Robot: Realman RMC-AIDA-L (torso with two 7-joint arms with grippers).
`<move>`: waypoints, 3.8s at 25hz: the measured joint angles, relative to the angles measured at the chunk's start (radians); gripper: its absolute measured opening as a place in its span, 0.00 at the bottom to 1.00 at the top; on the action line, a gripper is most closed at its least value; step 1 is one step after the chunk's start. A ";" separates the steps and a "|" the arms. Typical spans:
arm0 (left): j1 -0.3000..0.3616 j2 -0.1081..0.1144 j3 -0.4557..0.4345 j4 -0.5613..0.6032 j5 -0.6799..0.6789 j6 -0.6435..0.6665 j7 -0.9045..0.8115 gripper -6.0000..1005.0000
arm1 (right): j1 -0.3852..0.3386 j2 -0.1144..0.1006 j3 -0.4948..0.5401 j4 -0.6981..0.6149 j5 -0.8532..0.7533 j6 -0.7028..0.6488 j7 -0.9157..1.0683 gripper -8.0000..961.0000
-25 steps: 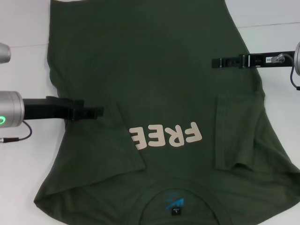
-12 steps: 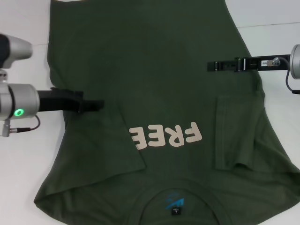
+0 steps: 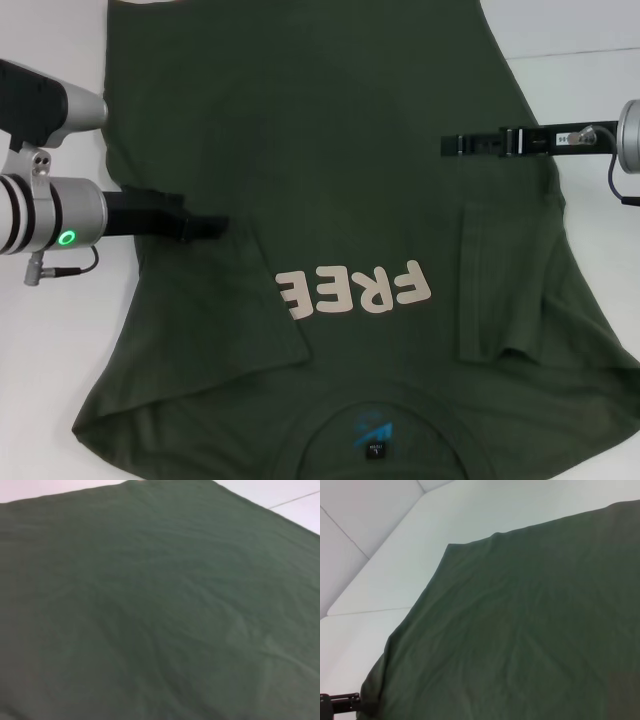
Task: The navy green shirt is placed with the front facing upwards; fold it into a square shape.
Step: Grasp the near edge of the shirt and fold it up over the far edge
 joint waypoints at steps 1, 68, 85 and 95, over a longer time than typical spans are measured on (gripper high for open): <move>0.000 0.000 0.000 0.000 0.001 -0.005 0.000 0.78 | 0.000 0.001 0.002 0.000 0.000 0.000 -0.001 0.93; 0.118 0.004 -0.022 0.177 0.051 -0.021 -0.073 0.78 | -0.006 0.013 0.005 0.002 0.039 0.018 -0.017 0.93; 0.301 -0.001 -0.132 0.327 -0.213 0.438 0.113 0.78 | -0.053 0.001 0.032 0.007 0.129 -0.041 -0.093 0.93; 0.376 0.005 -0.277 0.332 -0.258 0.764 0.242 0.78 | -0.148 -0.052 0.135 0.053 0.234 -0.259 -0.172 0.92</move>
